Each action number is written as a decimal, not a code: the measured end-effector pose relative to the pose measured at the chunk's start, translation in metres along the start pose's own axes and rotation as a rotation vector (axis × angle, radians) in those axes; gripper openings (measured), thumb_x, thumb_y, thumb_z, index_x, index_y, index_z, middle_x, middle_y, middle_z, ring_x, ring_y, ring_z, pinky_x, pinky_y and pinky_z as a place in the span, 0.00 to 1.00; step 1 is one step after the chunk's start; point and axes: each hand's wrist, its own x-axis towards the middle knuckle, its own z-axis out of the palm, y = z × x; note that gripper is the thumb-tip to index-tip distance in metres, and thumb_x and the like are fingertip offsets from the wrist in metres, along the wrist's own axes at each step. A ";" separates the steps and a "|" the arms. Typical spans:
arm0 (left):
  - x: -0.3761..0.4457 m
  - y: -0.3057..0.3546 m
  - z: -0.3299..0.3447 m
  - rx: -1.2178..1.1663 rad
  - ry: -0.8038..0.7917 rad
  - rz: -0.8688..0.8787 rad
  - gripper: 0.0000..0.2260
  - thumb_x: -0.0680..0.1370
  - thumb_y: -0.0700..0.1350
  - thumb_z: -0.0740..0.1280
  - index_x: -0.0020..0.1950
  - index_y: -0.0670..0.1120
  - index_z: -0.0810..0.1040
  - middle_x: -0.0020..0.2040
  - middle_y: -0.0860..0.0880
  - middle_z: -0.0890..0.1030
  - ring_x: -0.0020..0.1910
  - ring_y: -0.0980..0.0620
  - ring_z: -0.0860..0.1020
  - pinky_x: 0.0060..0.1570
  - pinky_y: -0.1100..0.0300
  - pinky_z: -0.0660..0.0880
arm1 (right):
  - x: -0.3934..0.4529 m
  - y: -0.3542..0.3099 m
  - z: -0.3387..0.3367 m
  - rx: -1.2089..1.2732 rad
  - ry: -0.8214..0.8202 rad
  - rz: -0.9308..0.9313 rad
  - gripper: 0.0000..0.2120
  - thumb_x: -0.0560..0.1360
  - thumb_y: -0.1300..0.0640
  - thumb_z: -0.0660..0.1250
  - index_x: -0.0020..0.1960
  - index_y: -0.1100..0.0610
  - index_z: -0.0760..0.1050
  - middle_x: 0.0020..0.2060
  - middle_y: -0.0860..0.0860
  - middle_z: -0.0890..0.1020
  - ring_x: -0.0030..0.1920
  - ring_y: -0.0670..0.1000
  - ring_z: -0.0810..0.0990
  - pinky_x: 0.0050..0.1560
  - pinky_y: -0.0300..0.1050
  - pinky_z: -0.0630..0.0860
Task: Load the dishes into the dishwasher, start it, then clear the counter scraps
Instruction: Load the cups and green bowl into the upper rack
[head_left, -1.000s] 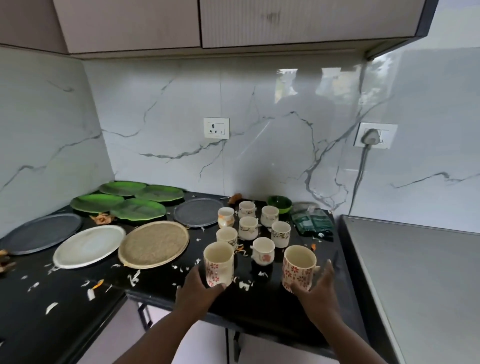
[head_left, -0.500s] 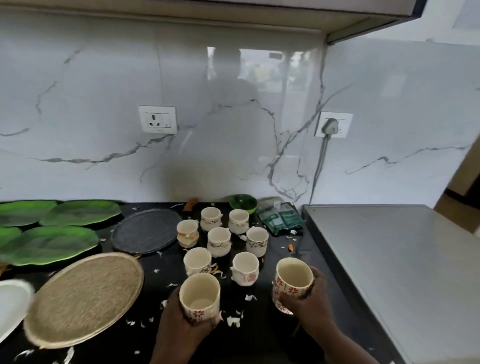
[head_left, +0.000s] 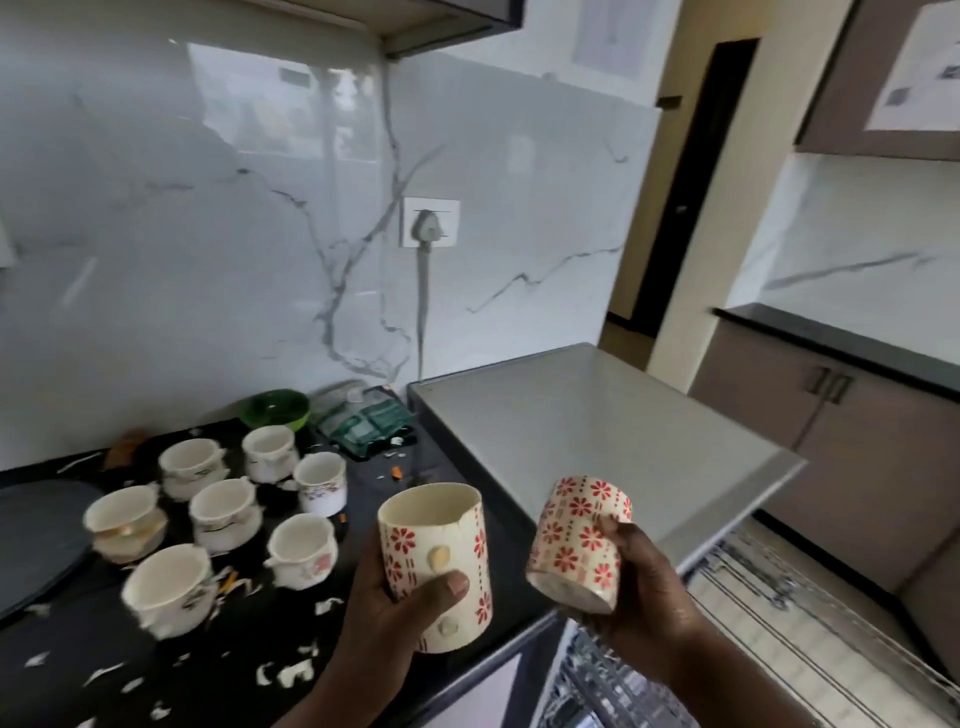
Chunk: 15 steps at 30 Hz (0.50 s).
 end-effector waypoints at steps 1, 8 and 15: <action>0.002 0.000 0.014 -0.035 -0.059 -0.035 0.34 0.53 0.44 0.76 0.59 0.44 0.74 0.44 0.45 0.85 0.41 0.50 0.84 0.34 0.61 0.79 | -0.009 -0.006 -0.013 0.056 0.031 0.012 0.50 0.42 0.52 0.84 0.61 0.65 0.74 0.53 0.66 0.81 0.49 0.66 0.82 0.44 0.60 0.80; 0.005 -0.034 0.108 0.005 -0.405 -0.378 0.38 0.54 0.48 0.77 0.61 0.45 0.68 0.49 0.43 0.83 0.47 0.45 0.83 0.40 0.52 0.80 | -0.065 -0.019 -0.136 0.324 0.269 0.076 0.39 0.66 0.39 0.70 0.67 0.64 0.70 0.50 0.65 0.78 0.44 0.64 0.78 0.42 0.60 0.79; -0.014 -0.115 0.211 0.310 -0.597 -0.684 0.30 0.61 0.52 0.77 0.58 0.49 0.71 0.44 0.46 0.85 0.41 0.45 0.84 0.37 0.53 0.81 | -0.112 -0.011 -0.260 0.401 0.472 0.206 0.32 0.70 0.41 0.66 0.62 0.65 0.72 0.44 0.66 0.81 0.39 0.63 0.79 0.40 0.60 0.78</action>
